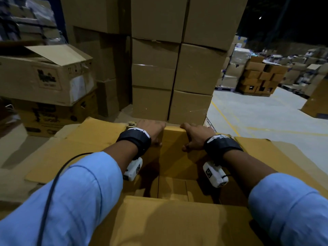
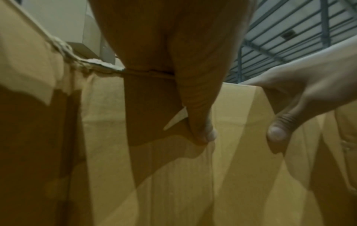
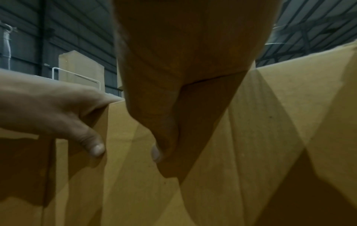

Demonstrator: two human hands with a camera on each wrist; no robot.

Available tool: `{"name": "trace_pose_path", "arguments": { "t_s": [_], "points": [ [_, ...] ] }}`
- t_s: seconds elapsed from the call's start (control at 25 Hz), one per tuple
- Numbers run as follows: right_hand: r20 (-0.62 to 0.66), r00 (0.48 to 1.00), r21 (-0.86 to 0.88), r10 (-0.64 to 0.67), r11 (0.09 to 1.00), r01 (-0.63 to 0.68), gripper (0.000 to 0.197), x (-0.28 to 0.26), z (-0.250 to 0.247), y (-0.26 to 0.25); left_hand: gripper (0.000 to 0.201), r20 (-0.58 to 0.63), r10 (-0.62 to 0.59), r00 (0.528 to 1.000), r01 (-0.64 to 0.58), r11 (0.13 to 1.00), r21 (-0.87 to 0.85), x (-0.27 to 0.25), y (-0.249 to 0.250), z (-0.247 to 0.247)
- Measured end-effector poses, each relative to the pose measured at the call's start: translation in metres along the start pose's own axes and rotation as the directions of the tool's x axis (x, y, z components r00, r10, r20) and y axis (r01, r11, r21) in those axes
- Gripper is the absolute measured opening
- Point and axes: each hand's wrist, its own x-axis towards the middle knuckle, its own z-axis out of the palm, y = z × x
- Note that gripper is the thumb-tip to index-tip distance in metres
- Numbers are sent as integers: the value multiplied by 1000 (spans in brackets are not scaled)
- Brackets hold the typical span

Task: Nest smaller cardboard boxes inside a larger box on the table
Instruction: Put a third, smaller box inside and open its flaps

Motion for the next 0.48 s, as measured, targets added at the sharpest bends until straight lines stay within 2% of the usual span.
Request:
{"name": "trace_pose_path", "arguments": {
  "t_s": [0.16,0.24,0.36,0.48],
  "points": [
    [-22,1000,14,3,1000,-3,67,-6,-1,-2,55,-7,-9,1000,8,1000,-26,-13,5,-7],
    [-29,1000,21,6,1000,-6,71,-9,-1,-2,56,-16,-19,1000,18,999,-34,-18,7,-8],
    [-49,999,-18,-8,1000,7,89,-13,-2,-2,68,-21,-57,998,56,998,-34,-25,12,-8],
    [-17,1000,-16,-5,1000,5,94,-18,-12,-3,88,38,-114,993,115,993,-39,-39,15,-11]
  ]
}}
